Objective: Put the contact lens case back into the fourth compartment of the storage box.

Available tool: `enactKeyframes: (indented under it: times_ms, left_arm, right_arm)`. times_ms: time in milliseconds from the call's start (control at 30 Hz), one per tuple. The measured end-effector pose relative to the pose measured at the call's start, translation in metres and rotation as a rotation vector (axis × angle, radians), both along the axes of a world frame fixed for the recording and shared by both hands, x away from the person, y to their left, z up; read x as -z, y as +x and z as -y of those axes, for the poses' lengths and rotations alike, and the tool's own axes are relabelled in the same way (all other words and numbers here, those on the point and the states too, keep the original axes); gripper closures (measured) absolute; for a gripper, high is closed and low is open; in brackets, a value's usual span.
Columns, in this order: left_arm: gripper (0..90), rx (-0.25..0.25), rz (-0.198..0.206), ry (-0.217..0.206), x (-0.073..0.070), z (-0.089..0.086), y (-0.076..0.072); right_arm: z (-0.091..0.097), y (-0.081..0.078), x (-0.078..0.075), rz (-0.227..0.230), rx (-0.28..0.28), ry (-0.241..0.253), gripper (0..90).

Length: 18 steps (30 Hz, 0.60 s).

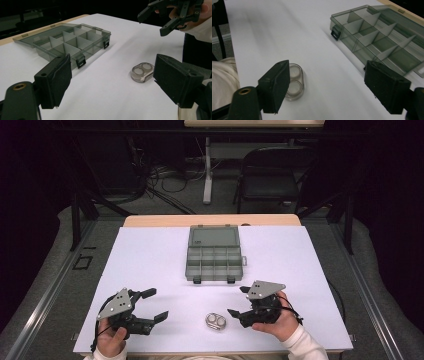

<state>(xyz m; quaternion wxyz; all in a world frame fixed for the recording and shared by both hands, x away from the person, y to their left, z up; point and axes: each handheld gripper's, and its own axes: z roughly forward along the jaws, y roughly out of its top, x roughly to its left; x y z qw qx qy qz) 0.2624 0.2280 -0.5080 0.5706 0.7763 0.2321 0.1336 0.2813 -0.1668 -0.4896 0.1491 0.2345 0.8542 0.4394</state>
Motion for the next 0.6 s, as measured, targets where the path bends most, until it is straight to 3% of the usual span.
enactKeyframes:
  times_ms: [100, 600]
  left_arm:
    - [16.0, -0.001, -0.003, -0.003, 0.000, 0.000, 0.000]
    - [16.0, -0.002, -0.003, -0.003, 0.000, -0.001, -0.001]
  right_arm:
    - [-0.009, 0.005, -0.001, -0.011, -0.023, 0.015, 27.6]
    - [-0.027, 0.017, -0.002, -0.040, -0.075, -0.006, 29.0]
